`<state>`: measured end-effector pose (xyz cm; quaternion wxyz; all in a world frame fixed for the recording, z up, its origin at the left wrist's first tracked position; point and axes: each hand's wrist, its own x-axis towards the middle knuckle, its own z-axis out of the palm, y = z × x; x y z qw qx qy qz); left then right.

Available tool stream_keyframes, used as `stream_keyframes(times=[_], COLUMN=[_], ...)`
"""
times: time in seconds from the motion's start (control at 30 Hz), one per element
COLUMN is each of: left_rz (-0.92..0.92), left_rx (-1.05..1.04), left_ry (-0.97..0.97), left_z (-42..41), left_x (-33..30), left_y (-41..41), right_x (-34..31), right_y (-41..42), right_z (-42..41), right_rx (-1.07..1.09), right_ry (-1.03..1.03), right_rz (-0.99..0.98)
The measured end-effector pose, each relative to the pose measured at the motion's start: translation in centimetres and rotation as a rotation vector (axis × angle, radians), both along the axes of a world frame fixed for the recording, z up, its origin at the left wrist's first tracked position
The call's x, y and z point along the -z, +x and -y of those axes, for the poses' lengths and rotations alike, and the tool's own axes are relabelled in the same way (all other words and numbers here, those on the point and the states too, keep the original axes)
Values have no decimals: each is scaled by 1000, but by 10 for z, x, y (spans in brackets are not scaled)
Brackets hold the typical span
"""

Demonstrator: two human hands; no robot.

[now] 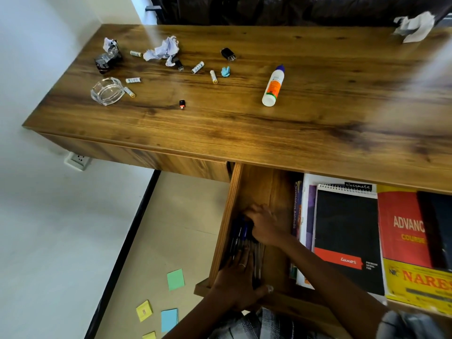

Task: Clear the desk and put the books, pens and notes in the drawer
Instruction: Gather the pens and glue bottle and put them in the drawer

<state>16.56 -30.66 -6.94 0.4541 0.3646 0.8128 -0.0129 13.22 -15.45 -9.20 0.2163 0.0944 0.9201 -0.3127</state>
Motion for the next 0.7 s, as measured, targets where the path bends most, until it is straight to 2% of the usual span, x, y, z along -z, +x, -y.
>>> stream_keyframes(times=[0.1,0.23,0.4,0.6,0.7], left_rz=[5,7,-33,-55,-60], left_rx=[6,-13,-13,-77,-107], left_ry=[-11,0,-31,-48,-55], left_z=[1,2,0,-4,-5], left_x=[5,6,5,-1,-3], left_y=[1,0,0,3,3], right_x=[5,10,11,18,16], right_y=[4,7,8,9,11], right_z=[6,0,-8,-9,-12], right_rx=[-45,23,-5,80,182], right_ry=[-10,-46,-86,-148,-261], right_rz=[8,-51,-50,-34,-40])
